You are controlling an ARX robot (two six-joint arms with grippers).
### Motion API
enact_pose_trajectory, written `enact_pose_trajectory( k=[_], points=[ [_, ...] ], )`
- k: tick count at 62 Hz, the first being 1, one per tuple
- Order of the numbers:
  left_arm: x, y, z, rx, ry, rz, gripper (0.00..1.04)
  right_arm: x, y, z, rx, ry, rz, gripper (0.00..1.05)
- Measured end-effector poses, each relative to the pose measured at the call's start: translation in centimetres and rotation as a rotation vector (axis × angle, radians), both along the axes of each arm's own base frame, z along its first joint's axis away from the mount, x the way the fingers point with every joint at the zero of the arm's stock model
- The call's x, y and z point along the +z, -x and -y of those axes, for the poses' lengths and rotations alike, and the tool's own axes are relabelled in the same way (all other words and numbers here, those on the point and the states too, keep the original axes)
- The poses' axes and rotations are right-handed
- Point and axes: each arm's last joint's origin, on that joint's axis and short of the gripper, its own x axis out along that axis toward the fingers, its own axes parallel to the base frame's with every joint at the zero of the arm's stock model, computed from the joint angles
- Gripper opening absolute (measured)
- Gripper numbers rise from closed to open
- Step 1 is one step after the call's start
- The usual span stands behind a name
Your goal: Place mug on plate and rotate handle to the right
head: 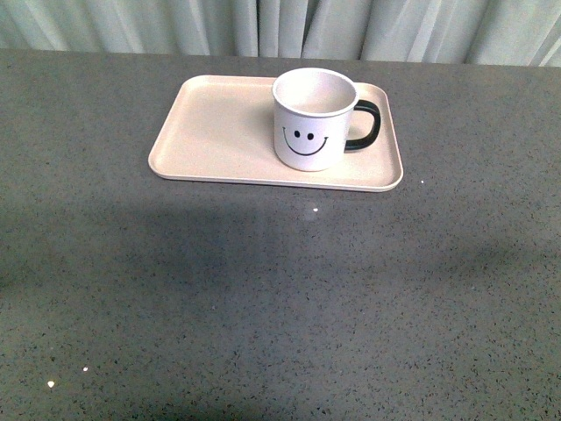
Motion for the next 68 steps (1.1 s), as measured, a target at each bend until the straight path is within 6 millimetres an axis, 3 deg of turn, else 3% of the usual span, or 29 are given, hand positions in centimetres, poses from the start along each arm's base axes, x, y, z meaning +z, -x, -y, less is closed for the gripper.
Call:
enact_pose_trajectory(
  k=[59,68],
  points=[
    [0.0,0.0,0.0,0.000,0.000,0.000,0.95,-0.3,2.7,0.0,0.000,0.000,-0.002,0.02],
    [0.0,0.0,0.0,0.000,0.000,0.000,0.95,-0.3,2.7,0.0,0.000,0.000,-0.001,0.24]
  ],
)
